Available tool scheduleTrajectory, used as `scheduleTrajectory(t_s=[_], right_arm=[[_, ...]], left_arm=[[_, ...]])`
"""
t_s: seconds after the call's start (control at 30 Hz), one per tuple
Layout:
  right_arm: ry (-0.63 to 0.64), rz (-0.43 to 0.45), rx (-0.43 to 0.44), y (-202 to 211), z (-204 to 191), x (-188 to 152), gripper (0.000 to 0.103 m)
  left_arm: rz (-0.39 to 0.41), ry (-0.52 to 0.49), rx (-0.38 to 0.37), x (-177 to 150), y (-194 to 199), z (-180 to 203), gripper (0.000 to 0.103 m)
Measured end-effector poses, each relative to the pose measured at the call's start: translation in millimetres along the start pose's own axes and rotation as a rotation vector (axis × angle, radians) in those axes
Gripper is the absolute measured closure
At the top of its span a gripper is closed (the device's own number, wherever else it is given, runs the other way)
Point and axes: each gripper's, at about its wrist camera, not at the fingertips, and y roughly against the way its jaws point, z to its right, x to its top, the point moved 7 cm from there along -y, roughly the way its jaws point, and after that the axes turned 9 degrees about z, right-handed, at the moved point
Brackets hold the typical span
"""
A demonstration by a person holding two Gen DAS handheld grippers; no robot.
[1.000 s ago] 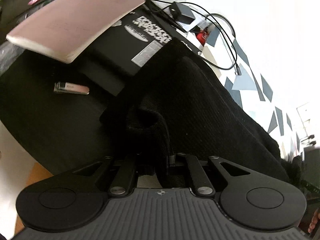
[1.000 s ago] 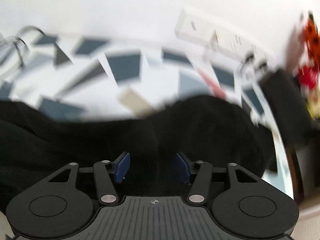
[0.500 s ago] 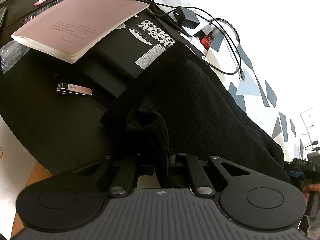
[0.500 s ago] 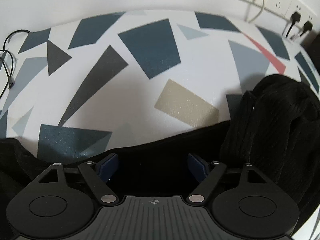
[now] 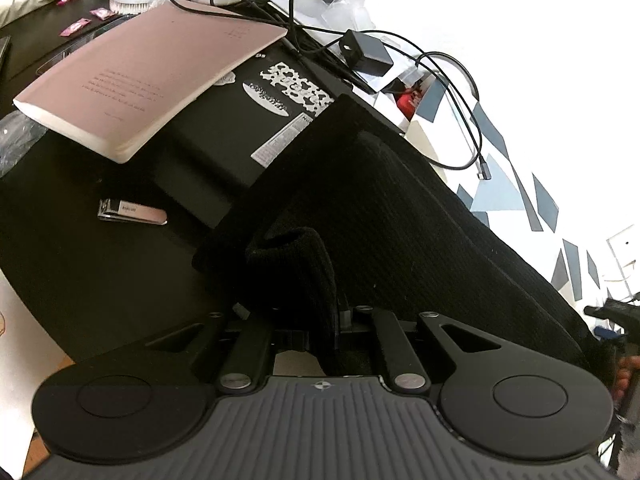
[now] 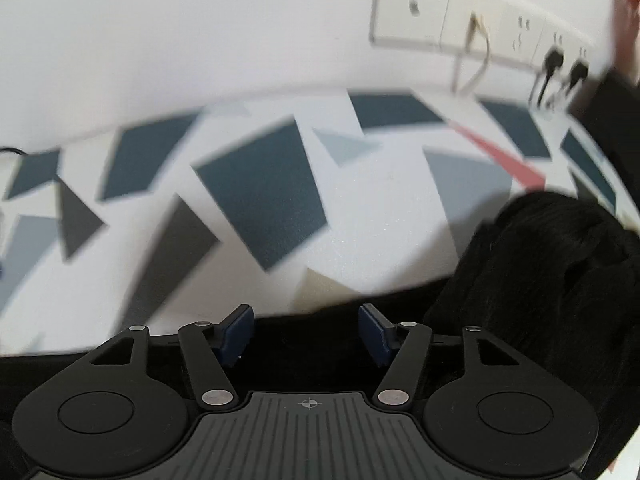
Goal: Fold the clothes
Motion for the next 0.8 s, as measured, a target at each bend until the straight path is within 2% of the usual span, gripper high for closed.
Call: scheduleTrajectory(t_s=[0.07,0.2,0.33,0.43,0.57,0.7,0.73,0.77,0.8], right_arm=[[0.037,0.015,0.108,16,-26,0,0.044],[0.173,-0.050,0.442,38,-115,-19,0.046],[0.434,-0.020,0.691,65,-223,-50,0.050],[0.614,0.028,0.827,80,-301,-74,0.049],[0.721,0.002,0.913,82,-369,-97,0.043],[0.800,-0.075,0.916,76,-397,-115,0.046],[0.819,-0.075,0.924,78,-399,-117,0.056],[0.833,-0.078,0.931,81,-399,-119,0.077],[0.828,-0.088,0.933,84,-396,-117,0.084]], left_arm=[[0.002,0.007,-0.002,1,-1,-1,0.092],[0.014,0.018,-0.026,0,0,-3,0.092],[0.038,0.043,-0.073,-2,6,-8,0.092],[0.052,0.078,-0.093,-5,8,-14,0.092],[0.069,0.112,-0.114,-8,11,-18,0.092],[0.073,0.119,-0.123,-8,12,-20,0.091],[0.077,0.114,-0.125,-8,13,-19,0.091],[0.086,0.098,-0.128,-8,16,-17,0.091],[0.096,0.082,-0.131,-8,18,-15,0.092]])
